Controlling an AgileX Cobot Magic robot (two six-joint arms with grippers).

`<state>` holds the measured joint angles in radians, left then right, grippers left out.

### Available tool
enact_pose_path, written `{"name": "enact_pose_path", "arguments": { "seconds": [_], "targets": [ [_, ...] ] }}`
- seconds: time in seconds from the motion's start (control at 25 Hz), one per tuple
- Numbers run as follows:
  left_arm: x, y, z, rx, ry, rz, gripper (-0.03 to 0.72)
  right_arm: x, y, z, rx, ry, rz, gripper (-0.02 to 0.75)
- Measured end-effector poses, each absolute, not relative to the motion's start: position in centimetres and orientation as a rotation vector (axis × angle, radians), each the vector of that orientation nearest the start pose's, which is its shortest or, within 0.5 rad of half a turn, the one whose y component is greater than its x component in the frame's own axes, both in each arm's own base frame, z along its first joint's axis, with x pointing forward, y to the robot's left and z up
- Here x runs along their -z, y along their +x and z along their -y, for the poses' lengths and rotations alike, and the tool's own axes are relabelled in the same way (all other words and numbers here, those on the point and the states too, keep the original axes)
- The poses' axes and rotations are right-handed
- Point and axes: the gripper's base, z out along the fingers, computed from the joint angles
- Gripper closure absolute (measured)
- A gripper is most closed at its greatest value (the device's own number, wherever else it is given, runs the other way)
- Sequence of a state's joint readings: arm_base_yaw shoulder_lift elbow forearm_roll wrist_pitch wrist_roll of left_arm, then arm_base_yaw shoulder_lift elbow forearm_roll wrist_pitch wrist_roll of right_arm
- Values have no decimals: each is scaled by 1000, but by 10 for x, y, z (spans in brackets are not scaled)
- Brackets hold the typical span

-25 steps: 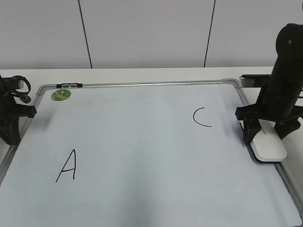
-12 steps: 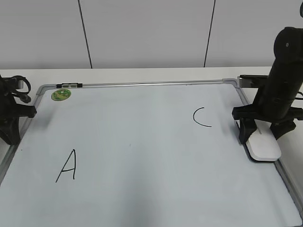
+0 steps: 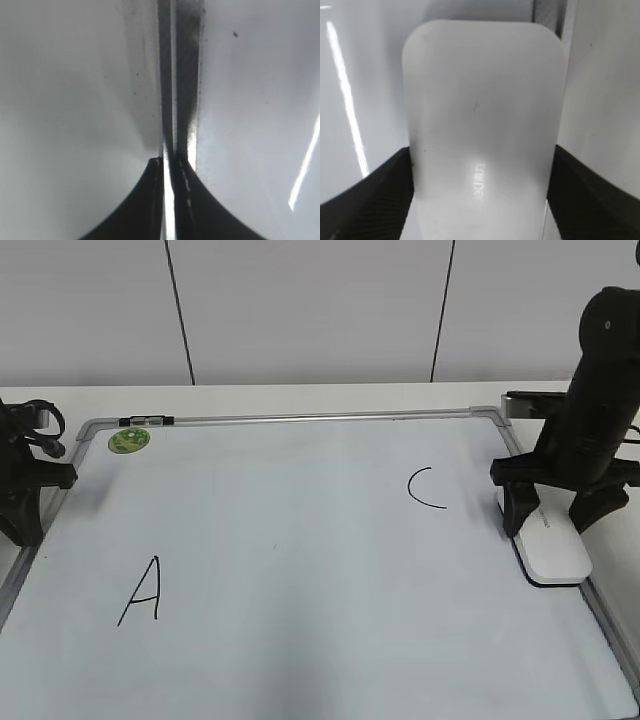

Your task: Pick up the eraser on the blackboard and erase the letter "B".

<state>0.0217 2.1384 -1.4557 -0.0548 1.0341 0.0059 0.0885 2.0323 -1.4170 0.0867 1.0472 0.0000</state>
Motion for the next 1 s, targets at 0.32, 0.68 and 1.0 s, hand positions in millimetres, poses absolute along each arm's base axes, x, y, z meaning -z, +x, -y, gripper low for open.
{"name": "enact_pose_path", "arguments": {
  "seconds": [0.32,0.68,1.0],
  "targets": [
    [-135,400,-4,79,-72,-3194,612,-181,393,-39,-75,-97,-3163,141],
    [-198,392,-4,62,-49,-3053,104,-182,389,-38,-61,-96,-3204,141],
    [-225,379,-4,61,-44,-3055,93,-182,389,-36,-25,-8,-3209,146]
  ]
}}
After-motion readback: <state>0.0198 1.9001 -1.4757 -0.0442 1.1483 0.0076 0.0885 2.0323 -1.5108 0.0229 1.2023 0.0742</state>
